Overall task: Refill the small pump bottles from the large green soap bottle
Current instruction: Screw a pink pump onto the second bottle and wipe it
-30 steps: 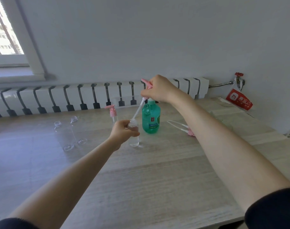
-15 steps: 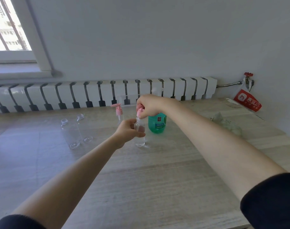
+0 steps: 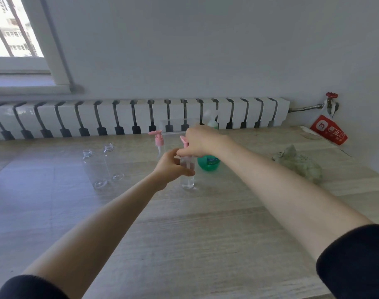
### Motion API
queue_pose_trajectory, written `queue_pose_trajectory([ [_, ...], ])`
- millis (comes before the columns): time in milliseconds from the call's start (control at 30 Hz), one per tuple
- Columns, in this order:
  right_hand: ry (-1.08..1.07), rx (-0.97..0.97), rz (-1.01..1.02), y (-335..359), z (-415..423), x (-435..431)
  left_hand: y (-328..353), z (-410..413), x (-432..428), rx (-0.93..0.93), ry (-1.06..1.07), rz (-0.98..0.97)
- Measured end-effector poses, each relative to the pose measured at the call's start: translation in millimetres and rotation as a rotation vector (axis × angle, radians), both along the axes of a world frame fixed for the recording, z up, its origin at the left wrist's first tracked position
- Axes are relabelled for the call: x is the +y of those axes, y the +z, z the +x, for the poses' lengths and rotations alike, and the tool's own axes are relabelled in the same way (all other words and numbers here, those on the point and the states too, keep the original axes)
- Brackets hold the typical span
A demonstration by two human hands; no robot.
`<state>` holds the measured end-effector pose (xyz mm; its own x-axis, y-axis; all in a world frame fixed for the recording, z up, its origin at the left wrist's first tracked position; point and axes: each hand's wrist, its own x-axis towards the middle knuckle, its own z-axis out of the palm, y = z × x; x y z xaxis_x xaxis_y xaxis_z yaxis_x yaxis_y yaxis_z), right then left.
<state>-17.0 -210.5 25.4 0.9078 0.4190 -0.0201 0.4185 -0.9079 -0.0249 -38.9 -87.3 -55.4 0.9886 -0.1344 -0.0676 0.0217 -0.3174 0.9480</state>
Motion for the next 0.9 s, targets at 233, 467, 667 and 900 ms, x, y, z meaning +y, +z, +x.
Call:
queue_pose_trajectory([
  [233,-0.009,0.257,0.263,14,4,-12,4,-1,-1,0.019,-0.021,0.027],
  [467,0.009,0.306,0.639,-19,-1,-24,2,-2,1,0.007,-0.035,0.027],
  [667,-0.091,0.109,0.927,-51,-8,-17,-3,-2,-2,-0.036,0.048,0.083],
  [900,0.014,0.408,0.941,-46,-6,-34,-3,-2,0,-0.015,0.035,0.088],
])
